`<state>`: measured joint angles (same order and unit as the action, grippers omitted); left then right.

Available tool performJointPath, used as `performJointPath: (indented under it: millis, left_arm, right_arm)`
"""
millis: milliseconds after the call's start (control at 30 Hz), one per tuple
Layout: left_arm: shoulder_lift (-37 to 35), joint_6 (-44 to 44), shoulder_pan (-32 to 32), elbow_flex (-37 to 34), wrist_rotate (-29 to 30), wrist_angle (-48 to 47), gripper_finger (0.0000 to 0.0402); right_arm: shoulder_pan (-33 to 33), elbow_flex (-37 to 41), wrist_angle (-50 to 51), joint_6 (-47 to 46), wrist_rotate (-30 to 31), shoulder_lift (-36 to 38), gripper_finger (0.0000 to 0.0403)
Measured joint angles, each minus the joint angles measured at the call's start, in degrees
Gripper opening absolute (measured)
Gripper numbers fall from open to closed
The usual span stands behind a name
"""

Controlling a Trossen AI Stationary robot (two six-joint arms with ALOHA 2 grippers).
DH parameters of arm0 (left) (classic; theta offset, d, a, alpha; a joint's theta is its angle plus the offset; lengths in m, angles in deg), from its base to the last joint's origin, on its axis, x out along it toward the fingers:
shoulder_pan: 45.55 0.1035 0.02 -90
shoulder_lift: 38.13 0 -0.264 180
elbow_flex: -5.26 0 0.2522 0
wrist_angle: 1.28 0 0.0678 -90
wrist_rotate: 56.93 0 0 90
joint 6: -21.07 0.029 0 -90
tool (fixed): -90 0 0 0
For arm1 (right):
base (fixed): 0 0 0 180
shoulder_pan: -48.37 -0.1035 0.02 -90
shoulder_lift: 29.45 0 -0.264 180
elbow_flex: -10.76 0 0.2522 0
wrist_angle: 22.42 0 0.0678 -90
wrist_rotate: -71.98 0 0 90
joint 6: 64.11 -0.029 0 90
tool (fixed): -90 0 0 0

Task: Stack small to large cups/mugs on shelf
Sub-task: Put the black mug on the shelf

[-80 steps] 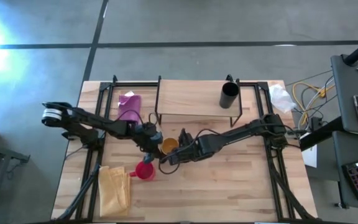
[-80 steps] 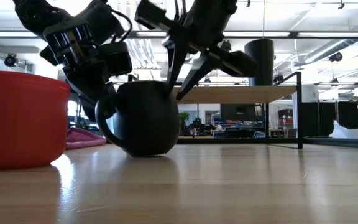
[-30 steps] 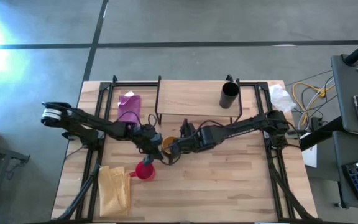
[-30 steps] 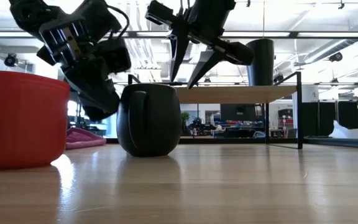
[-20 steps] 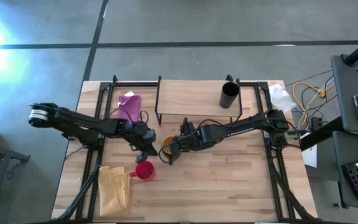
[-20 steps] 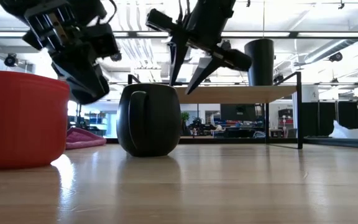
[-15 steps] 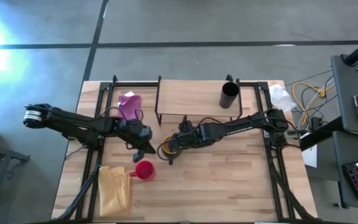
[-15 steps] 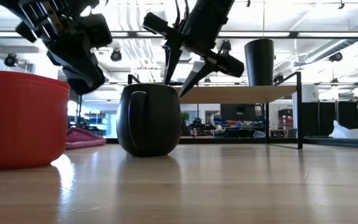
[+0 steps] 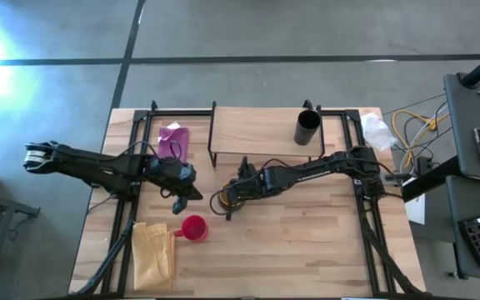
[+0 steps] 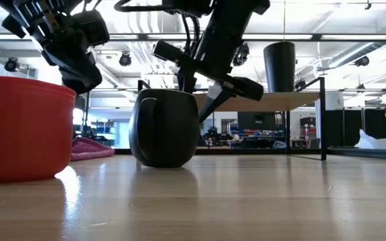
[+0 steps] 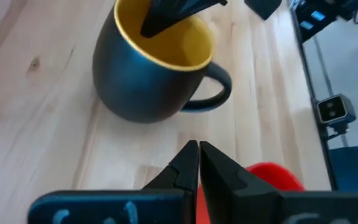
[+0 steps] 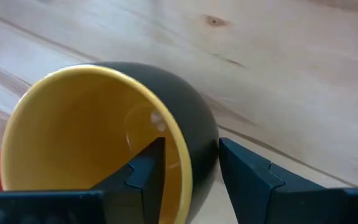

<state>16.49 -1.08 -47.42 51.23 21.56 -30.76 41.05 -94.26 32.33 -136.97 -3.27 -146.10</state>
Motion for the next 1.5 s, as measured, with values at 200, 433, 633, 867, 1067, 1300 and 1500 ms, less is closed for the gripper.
performJointPath:
  millis: [200,433,633,867,1067,1300,1500]
  left_arm:
    - [0.7,0.0,0.0,-0.1,0.1,-0.4,0.0]
    - [1.0,0.4,0.0,-0.3,1.6,-0.9,0.0]
    - [1.1,1.6,0.0,-0.3,1.6,-0.8,0.0]
    - [1.2,1.6,0.0,-0.3,1.6,-0.8,0.0]
    - [2.4,1.6,0.0,-0.3,2.0,-0.4,0.0]
    - [3.8,1.5,0.0,-0.4,2.0,2.3,0.0]
    - [3.1,1.5,0.0,0.3,1.8,6.6,0.0]
  right_arm:
    - [0.4,-0.2,0.7,1.0,-1.3,-0.1,0.0132]
    - [0.9,-1.5,3.4,5.1,-1.3,-0.2,0.0035]
    - [1.3,-2.6,6.3,6.4,-1.5,-0.3,0.0017]
    - [1.0,-16.6,24.5,13.5,2.1,-0.1,0.0015]
    - [1.0,-28.6,36.4,15.1,7.8,0.0,0.0014]
    - [1.2,-37.5,47.2,13.5,19.3,0.0,0.0014]
    - [4.9,-38.9,48.7,16.1,21.3,0.0,0.0014]
